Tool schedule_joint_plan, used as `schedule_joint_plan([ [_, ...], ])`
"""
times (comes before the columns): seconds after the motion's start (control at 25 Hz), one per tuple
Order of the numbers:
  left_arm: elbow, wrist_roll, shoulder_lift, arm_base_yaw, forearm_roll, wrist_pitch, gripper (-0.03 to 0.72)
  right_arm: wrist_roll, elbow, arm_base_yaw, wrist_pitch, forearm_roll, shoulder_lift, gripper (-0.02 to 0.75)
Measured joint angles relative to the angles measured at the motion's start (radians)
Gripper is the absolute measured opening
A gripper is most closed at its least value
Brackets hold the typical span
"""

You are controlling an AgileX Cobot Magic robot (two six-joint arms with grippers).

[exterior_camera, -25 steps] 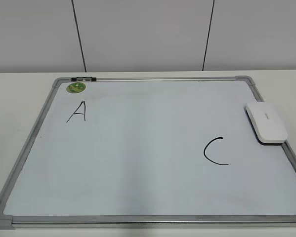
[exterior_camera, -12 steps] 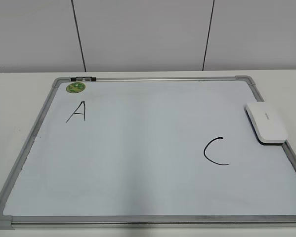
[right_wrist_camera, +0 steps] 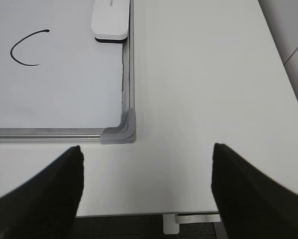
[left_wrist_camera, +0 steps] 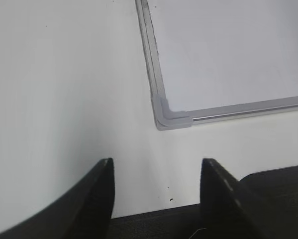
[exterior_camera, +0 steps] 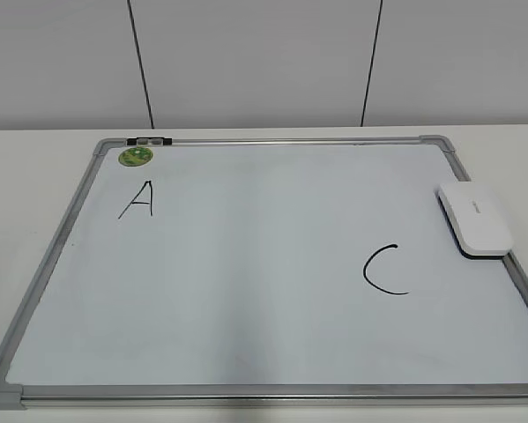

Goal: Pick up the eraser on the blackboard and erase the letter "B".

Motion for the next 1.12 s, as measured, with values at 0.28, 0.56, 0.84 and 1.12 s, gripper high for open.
schedule_joint_plan([
  [0.28, 0.000, 0.000, 0.000, 0.000, 0.002, -0.001, 0.420, 0.000, 0.000, 0.000, -0.005, 0.000, 0.000, 0.592],
  [0.56, 0.000, 0.000, 0.000, 0.000, 0.002, -0.001, 0.420, 0.000, 0.000, 0.000, -0.007, 0.000, 0.000, 0.592],
  [0.84, 0.000, 0.000, -0.052, 0.016, 0.002, -0.002, 0.420, 0.000, 0.000, -0.025, -0.009, -0.002, 0.000, 0.592],
  [1.12, 0.000, 0.000, -0.221, 0.064, 0.002, -0.002, 0.420, -0.002, 0.000, -0.048, -0.009, -0.003, -0.080, 0.592],
])
